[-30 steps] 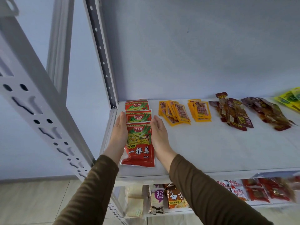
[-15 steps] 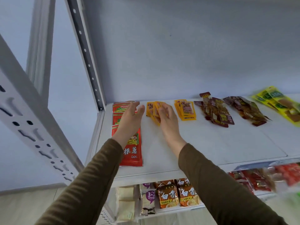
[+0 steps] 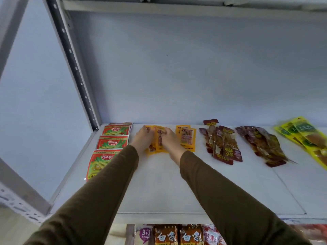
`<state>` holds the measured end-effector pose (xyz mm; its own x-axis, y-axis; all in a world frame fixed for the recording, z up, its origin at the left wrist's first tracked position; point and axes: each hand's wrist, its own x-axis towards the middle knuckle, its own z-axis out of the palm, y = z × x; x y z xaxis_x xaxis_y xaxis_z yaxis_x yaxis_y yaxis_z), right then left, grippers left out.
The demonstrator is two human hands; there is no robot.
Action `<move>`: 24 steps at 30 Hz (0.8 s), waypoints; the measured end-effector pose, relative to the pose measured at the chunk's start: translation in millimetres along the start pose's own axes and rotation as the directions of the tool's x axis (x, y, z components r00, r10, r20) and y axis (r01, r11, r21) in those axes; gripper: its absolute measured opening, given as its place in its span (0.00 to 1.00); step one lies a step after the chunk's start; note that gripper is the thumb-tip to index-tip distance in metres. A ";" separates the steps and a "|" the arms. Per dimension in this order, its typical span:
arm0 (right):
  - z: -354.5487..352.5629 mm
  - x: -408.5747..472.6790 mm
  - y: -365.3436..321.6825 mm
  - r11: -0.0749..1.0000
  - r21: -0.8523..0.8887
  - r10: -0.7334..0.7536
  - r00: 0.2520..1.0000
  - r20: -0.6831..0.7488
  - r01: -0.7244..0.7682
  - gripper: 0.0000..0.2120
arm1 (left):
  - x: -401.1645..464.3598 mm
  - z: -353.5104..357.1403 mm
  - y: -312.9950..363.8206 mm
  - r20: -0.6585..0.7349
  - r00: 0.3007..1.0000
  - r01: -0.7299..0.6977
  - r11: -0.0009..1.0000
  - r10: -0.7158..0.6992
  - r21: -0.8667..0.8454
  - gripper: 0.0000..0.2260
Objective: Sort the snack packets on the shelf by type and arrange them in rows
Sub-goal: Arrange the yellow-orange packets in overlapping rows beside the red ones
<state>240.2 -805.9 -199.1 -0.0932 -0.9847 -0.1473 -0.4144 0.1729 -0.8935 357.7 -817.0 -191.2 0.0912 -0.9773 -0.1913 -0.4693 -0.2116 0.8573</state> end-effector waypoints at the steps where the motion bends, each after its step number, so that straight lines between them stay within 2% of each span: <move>1: 0.6 3.9 0.4 0.998 -0.060 -0.013 1.000 0.022 0.014 0.24 | 2.2 1.8 -0.7 0.012 1.000 -0.010 0.999 0.010 0.035 0.23; 4: 2.5 13.4 6.3 0.963 -0.260 -0.053 0.996 0.074 0.071 0.24 | 2.3 5.6 -3.4 0.083 0.996 -0.022 0.996 0.016 0.083 0.22; 7: 1.3 18.8 15.7 0.913 -0.385 -0.102 0.989 0.109 0.136 0.24 | 4.9 9.8 -6.0 0.077 0.997 -0.032 0.982 0.018 0.184 0.22; 9: 1.7 20.6 22.6 0.888 -0.425 -0.139 0.984 0.115 0.175 0.26 | 6.5 10.0 -7.1 0.044 0.999 -0.030 0.989 0.023 0.144 0.23; 12: 2.8 19.7 29.4 0.923 -0.356 -0.111 0.987 0.116 0.146 0.32 | 10.4 4.7 -9.2 -0.040 0.999 0.023 0.999 -0.025 -0.035 0.21; 18: 7.7 25.3 21.0 0.994 -0.102 0.040 0.996 0.076 -0.033 0.39 | 19.0 -2.6 -6.8 -0.006 0.989 0.138 0.930 -0.149 -0.340 0.28; 20: 9.6 27.1 17.7 0.996 0.007 0.088 0.994 0.069 -0.089 0.41 | 23.9 -4.5 -1.7 0.022 0.978 0.202 0.903 -0.209 -0.380 0.30; 22: 12.2 27.8 16.7 0.992 0.065 0.104 0.994 0.042 -0.106 0.37 | 27.5 -5.3 2.6 0.015 0.958 0.276 0.907 -0.287 -0.319 0.29; 24: 15.8 27.5 16.9 0.993 0.065 0.094 0.995 0.012 -0.095 0.32 | 30.7 -3.9 3.5 0.039 0.946 0.314 0.883 -0.321 -0.348 0.21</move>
<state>244.9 -830.4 -225.0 -0.1211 -0.9642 -0.2360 -0.3440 0.2638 -0.9011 362.3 -847.8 -192.2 0.2033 -0.8562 -0.4750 -0.0801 -0.4980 0.8635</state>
